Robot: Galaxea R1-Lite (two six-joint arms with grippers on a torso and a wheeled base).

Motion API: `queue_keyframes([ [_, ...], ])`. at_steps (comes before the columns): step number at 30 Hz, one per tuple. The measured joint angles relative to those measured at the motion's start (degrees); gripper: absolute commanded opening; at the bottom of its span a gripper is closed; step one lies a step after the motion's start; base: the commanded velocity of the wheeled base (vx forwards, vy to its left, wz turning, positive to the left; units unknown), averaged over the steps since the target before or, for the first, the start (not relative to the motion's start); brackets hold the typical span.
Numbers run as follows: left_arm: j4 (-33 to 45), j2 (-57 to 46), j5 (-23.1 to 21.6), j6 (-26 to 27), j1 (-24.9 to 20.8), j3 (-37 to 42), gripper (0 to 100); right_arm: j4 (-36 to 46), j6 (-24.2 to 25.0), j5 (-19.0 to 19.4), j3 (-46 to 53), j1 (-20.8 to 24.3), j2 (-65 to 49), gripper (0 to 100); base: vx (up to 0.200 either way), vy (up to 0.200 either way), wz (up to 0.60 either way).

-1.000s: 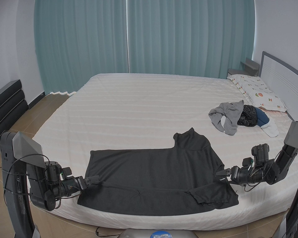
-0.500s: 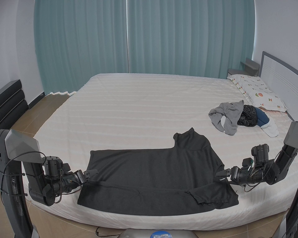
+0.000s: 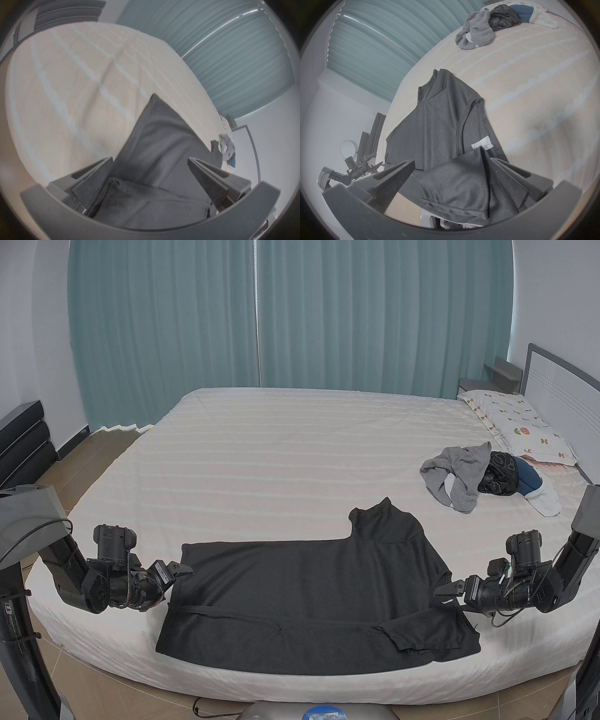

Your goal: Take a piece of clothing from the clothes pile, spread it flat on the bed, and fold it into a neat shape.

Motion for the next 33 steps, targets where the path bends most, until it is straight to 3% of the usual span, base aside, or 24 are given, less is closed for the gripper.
queue_keyframes([
  [12, 10.37, -0.28, 1.12, -0.09, -1.11, -2.97, 100, 0.0, 0.0, -0.02, 0.0, 0.01, 0.0, 100, 0.0, 0.0, 0.0],
  [22, 12.97, 0.0, 1.8, -0.11, -2.11, -4.0, 100, 0.0, 0.0, -0.02, 0.0, 0.04, -0.02, 100, 0.0, 0.0, 0.0],
  [23, 13.0, 0.21, 2.13, -0.11, -2.21, -4.22, 0, 0.0, 0.02, -0.05, 0.0, 0.04, -0.02, 100, 0.0, 0.0, 0.0],
  [33, 15.1, 1.76, 4.08, 0.82, -2.18, -5.55, 0, 0.0, 0.02, -0.11, 0.06, 0.01, 0.0, 100, 0.0, 0.0, 0.0],
])
